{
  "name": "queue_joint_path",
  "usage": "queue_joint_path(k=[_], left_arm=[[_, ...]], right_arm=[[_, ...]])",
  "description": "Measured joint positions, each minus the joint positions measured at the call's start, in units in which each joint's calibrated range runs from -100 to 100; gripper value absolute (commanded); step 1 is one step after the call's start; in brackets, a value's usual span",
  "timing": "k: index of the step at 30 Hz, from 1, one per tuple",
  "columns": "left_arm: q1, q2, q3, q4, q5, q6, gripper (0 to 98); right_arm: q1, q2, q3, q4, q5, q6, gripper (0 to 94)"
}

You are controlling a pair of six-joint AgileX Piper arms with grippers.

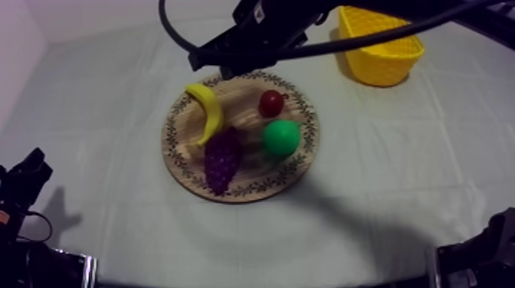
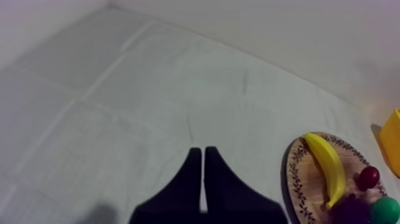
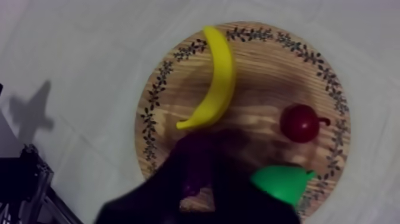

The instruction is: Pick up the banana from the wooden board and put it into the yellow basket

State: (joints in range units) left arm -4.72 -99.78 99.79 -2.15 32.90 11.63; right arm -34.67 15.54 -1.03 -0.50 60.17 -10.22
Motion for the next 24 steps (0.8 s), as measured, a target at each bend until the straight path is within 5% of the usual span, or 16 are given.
queue_joint_path(k=[6,24], left_arm=[[0.00,0.00,0.00,0.00,0.00,0.00,0.1],[0.00,0.00,0.00,0.00,0.00,0.00,0.1]], right_arm=[[0.59,0.69,-0.18,-1.27,-0.62,2.34,68.5],[-1.28,11.34,-4.43,1.68,-3.64,-0.52,67.0]])
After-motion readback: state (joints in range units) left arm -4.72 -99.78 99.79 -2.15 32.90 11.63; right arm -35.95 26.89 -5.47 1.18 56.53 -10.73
